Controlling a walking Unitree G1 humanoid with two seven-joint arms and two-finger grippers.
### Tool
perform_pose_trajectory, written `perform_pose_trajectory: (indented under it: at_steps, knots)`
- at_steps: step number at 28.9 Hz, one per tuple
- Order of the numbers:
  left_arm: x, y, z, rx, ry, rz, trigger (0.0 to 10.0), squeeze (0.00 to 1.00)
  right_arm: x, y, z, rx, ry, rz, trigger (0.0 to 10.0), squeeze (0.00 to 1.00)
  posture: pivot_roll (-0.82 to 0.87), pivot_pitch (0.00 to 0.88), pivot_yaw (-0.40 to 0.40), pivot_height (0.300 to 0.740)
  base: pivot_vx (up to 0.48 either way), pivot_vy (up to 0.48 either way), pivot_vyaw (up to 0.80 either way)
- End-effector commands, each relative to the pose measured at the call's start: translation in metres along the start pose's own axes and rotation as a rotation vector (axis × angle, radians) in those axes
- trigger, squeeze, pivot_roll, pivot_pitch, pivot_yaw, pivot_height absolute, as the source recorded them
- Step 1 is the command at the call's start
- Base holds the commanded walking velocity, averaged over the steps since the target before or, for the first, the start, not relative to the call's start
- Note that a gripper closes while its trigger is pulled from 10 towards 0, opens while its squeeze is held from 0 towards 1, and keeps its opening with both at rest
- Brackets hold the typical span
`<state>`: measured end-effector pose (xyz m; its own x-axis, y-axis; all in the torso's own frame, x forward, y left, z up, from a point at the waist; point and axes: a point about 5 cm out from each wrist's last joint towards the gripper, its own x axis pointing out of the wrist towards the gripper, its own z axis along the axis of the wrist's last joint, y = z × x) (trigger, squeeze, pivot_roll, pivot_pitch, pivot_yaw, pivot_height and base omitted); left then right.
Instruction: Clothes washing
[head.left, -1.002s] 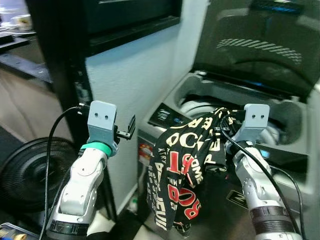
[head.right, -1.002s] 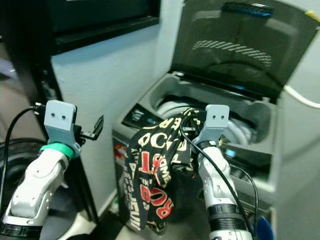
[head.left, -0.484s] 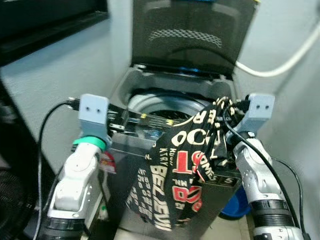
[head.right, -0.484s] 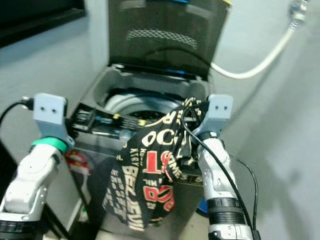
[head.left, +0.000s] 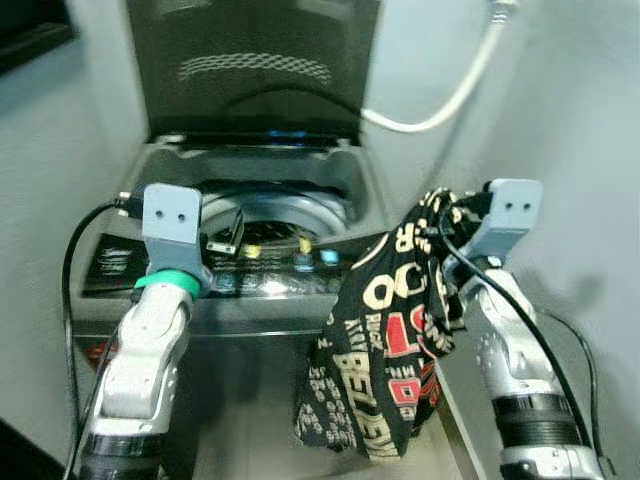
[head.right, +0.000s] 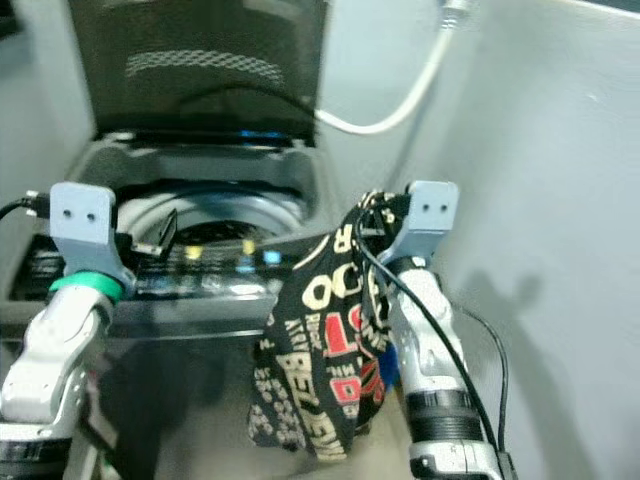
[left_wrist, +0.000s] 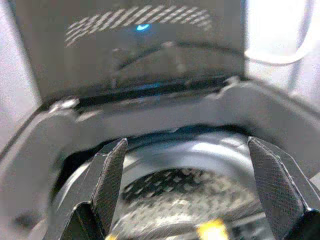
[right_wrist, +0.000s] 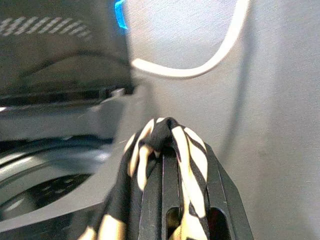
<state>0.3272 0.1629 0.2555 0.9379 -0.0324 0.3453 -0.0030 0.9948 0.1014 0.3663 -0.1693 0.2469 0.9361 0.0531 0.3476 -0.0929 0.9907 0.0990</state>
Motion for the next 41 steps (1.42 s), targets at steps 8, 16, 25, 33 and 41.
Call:
perform_pose_trajectory:
  at_steps: [8,16,25,33,41]
  knots:
    - [-0.0017,0.0018,-0.0004,-0.003,0.002,0.005,10.0,0.0,0.0007,-0.0015,0.0048,0.005,-0.018,-0.008,10.0,0.0,0.0,0.026,0.018,0.74,0.0,0.0,-0.8]
    - [-0.0014,0.0046,0.001,0.0,0.0,0.029,10.0,0.0,0.0008,0.0042,0.0019,-0.019,0.001,0.025,10.0,0.0,0.0,0.037,0.014,0.74,0.0,0.0,-0.2]
    - [-0.0027,0.0048,-0.0008,-0.004,0.012,0.034,10.0,0.0,0.0009,0.0069,-0.0015,-0.014,0.014,0.032,10.0,0.0,0.0,0.044,0.011,0.74,0.0,0.0,0.0]
    - [-0.0017,0.005,-0.0012,-0.019,0.018,0.03,10.0,0.0,0.0,0.006,-0.0021,-0.013,0.015,0.027,10.0,0.0,0.0,0.044,0.015,0.74,0.0,0.06,0.0]
    - [-0.0013,0.0053,-0.0006,-0.017,0.013,0.025,10.0,0.0,-0.0008,0.0058,-0.0022,-0.009,0.012,0.024,10.0,0.0,0.0,0.043,0.017,0.74,0.0,0.471,0.0]
